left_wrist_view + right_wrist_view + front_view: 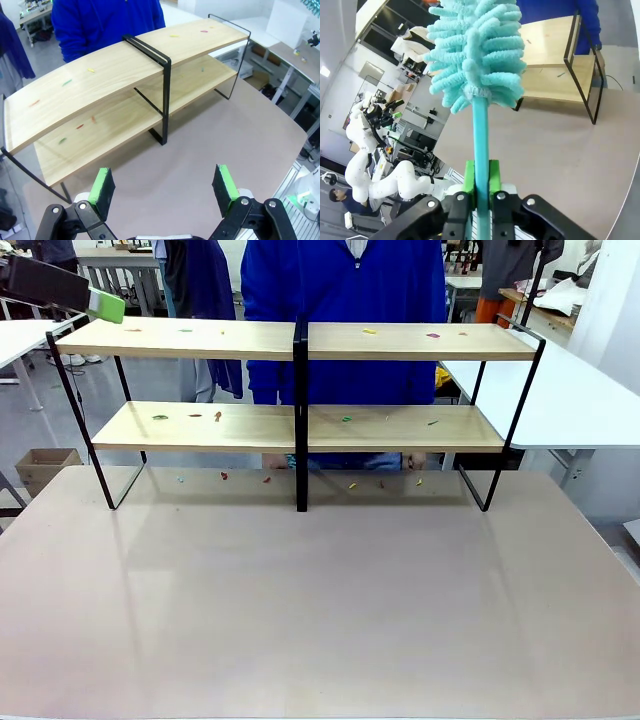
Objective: Clean the shelves.
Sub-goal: Pick up the Duster when the human hands it over, then clean a randomly selected level of the Shelf with the Duster.
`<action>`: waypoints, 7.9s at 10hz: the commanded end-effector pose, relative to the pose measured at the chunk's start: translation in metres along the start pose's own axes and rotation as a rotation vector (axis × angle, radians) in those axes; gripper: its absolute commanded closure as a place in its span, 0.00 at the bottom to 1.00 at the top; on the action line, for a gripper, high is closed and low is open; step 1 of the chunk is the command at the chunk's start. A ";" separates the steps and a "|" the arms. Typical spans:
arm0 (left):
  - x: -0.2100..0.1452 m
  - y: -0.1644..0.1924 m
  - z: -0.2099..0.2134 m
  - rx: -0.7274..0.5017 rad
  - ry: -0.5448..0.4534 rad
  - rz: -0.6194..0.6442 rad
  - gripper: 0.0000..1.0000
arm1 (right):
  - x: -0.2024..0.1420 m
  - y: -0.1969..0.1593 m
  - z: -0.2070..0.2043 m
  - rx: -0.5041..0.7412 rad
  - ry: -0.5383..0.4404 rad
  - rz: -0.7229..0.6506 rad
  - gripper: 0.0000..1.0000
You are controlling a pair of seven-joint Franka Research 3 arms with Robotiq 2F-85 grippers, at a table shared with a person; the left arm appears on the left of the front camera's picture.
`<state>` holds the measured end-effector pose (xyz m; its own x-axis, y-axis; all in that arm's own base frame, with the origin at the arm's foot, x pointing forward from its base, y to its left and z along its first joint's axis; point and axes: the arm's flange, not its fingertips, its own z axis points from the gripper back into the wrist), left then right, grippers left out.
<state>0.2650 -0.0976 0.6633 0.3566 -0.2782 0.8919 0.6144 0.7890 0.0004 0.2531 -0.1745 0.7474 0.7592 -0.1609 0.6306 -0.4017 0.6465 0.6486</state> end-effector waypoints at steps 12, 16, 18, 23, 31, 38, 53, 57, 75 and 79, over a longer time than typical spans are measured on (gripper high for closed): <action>-0.002 0.002 0.000 -0.007 -0.002 -0.001 0.00 | -0.096 0.004 -0.020 -0.184 0.564 0.245 0.87; -0.002 0.002 0.000 -0.007 -0.002 -0.001 0.00 | -0.120 0.001 -0.048 -0.265 0.639 0.106 0.87; -0.002 0.002 0.000 -0.007 -0.002 -0.001 0.00 | -0.141 0.002 -0.073 -0.360 0.779 0.163 0.87; -0.002 0.002 0.000 -0.007 -0.002 -0.001 0.00 | -0.122 0.010 -0.128 -0.315 0.792 0.190 0.87; -0.002 0.002 0.000 -0.007 -0.002 -0.001 0.00 | -0.172 -0.063 0.032 -0.404 0.957 0.054 0.87; -0.002 0.002 0.000 -0.007 -0.002 -0.001 0.00 | -0.188 -0.084 0.051 -0.390 0.949 0.009 0.87; -0.002 0.002 0.000 -0.007 -0.002 -0.001 0.00 | -0.162 0.007 -0.113 -0.365 0.833 0.255 0.87; -0.002 0.002 0.000 -0.007 -0.002 -0.001 0.00 | -0.148 0.078 -0.228 -0.353 0.567 0.221 0.87; -0.002 0.002 0.000 -0.007 -0.002 -0.001 0.00 | -0.085 0.021 -0.431 -0.382 0.430 0.059 0.87; -0.002 0.002 0.000 -0.007 -0.002 -0.001 0.00 | -0.072 0.005 -0.453 -0.312 0.414 -0.140 0.87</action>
<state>0.2659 -0.0974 0.6635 0.3579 -0.2773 0.8916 0.6141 0.7892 -0.0010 0.4241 0.1747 0.5053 0.9506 0.0833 0.2991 -0.2176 0.8659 0.4504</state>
